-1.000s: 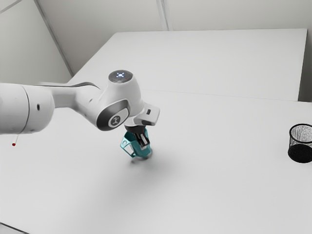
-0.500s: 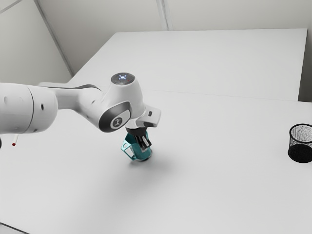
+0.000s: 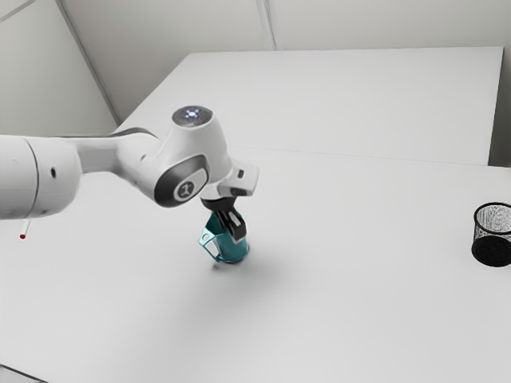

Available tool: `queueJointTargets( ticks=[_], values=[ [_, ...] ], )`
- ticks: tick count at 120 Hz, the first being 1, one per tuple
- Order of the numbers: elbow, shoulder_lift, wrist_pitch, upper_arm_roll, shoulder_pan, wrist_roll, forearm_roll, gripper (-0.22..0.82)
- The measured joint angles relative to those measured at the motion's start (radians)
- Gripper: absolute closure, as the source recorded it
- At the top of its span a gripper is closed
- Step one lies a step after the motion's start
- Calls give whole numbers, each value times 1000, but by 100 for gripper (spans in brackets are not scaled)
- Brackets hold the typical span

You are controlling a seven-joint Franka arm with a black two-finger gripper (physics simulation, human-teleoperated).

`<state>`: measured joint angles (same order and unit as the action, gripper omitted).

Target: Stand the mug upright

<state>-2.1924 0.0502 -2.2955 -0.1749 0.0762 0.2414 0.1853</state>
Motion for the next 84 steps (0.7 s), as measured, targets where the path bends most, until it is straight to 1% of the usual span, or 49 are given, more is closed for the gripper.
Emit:
queueJointTargets(
  ticks=[28,39,48,60,69,75,84],
  values=[
    [5,-32,15,1,1,1,-5,29],
    [65,-23,41,1,2,1,-11,25],
    [100,-10,68,9,8,2,-50,19],
    [187,23,129,46,25,2,-117,12],
    [236,24,180,100,41,2,-154,8],
    [256,9,209,117,35,2,-171,6],
    [322,0,273,127,23,2,-188,5]
  ],
)
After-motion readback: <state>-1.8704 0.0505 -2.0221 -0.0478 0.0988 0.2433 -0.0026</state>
